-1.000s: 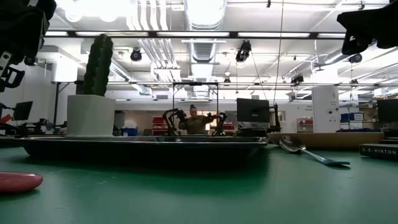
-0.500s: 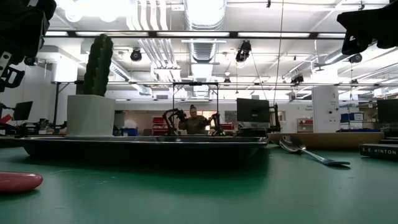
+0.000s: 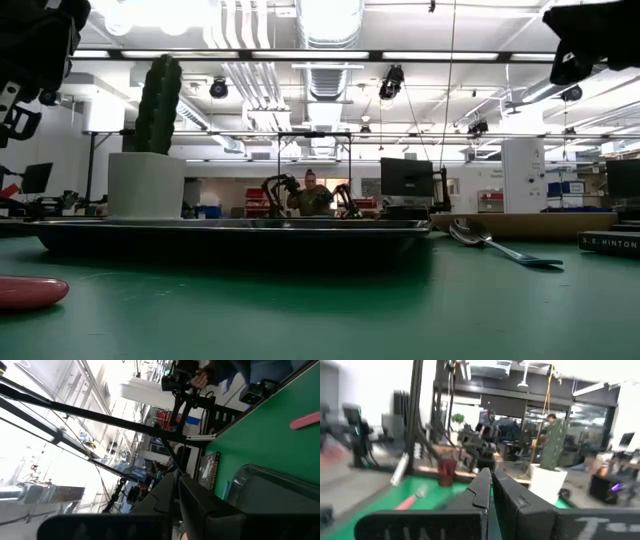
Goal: Pick and place plate/cup/fork/spoon on tray
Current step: Put the red cup to the top left of the serving tray
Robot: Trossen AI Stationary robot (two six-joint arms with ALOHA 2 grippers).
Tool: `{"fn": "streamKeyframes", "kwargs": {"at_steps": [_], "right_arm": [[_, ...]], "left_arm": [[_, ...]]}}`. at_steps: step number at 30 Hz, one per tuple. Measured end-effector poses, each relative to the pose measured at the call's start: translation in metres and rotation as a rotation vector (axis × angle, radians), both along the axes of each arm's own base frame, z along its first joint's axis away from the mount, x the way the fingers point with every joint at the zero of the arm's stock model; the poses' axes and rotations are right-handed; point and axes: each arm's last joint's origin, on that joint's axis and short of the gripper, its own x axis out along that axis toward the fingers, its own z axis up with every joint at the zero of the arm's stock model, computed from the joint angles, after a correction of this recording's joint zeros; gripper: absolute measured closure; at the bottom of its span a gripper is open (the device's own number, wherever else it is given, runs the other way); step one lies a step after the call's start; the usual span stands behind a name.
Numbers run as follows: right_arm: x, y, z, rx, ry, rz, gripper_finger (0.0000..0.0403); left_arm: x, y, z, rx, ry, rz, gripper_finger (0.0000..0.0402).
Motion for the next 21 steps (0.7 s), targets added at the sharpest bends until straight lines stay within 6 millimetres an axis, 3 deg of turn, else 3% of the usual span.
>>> {"fn": "streamKeyframes", "kwargs": {"at_steps": [5,11,21], "right_arm": [[-0.002,-0.001,0.008,0.240,-0.066,0.054,0.0394],[-0.005,-0.003,0.019,0.208,-0.125,0.038,0.0394],[-0.018,-0.014,0.060,0.307,-0.222,-0.076,0.0394]], "left_arm": [[0.001,0.001,-0.001,-0.003,0.012,0.025,0.0394],[0.000,0.001,0.012,-0.078,-0.075,0.013,0.0394],[-0.009,0.000,0.036,-0.144,-0.309,-0.022,0.0394]]}}
